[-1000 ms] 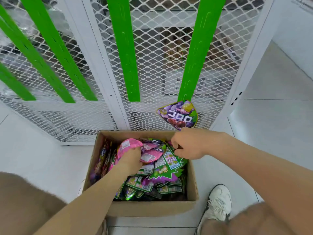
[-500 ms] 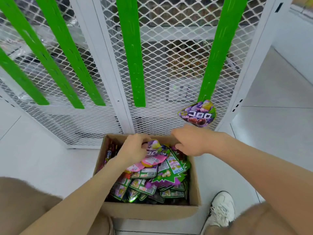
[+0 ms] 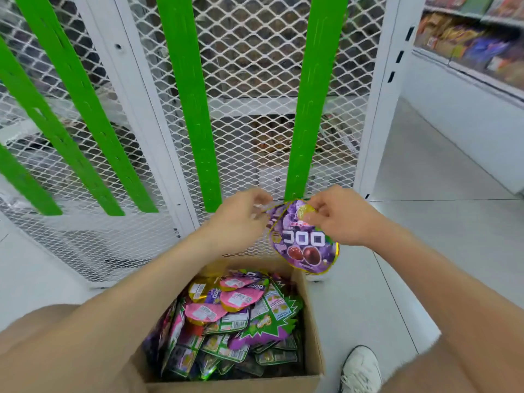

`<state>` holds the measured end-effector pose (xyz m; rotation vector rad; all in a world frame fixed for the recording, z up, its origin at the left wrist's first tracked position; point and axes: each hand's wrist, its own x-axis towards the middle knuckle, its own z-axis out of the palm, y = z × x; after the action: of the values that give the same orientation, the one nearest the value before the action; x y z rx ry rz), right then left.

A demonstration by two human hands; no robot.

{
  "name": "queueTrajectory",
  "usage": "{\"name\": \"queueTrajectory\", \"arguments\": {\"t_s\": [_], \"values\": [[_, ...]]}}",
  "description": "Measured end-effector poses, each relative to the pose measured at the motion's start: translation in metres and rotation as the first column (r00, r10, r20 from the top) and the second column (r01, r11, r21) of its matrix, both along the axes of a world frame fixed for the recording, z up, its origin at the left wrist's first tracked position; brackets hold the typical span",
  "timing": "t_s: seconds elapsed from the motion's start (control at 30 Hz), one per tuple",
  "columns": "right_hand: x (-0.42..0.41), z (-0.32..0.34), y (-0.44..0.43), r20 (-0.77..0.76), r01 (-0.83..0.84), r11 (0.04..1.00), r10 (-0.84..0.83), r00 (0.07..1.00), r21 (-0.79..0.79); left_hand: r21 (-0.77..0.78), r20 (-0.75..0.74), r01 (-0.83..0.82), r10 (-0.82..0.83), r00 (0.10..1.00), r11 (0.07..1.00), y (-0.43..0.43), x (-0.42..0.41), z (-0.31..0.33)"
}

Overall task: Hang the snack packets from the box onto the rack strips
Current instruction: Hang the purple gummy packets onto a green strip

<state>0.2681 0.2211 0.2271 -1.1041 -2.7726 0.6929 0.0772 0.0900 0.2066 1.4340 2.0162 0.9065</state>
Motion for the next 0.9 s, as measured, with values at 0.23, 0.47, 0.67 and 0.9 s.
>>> {"name": "queueTrajectory", "arguments": {"t_s": [0.23,0.47,0.67,0.9], "values": [[0.003,-0.01,0.04,-0.164,0.055,0.986,-0.029,0.986,0.155,0.162,0.032,-0.075,0.071,0.997,0.984,0.05,0.02,-0.001],[-0.007,-0.013,0.043,-0.29,0.014,0.987,0.034,0.956,0.163,0.239,0.14,-0.141,0.109,0.984,0.961,0.07,0.029,-0.007],[-0.003,-0.007,0.036,-0.282,0.072,0.994,-0.045,0.958,0.086,0.219,0.2,-0.138,0.094,0.975,0.966,0.065,0.026,-0.003],[0.001,0.002,0.017,-0.346,0.179,0.983,-0.159,0.925,0.028,0.148,0.307,-0.135,0.084,0.948,0.98,0.054,0.014,0.003]]}}
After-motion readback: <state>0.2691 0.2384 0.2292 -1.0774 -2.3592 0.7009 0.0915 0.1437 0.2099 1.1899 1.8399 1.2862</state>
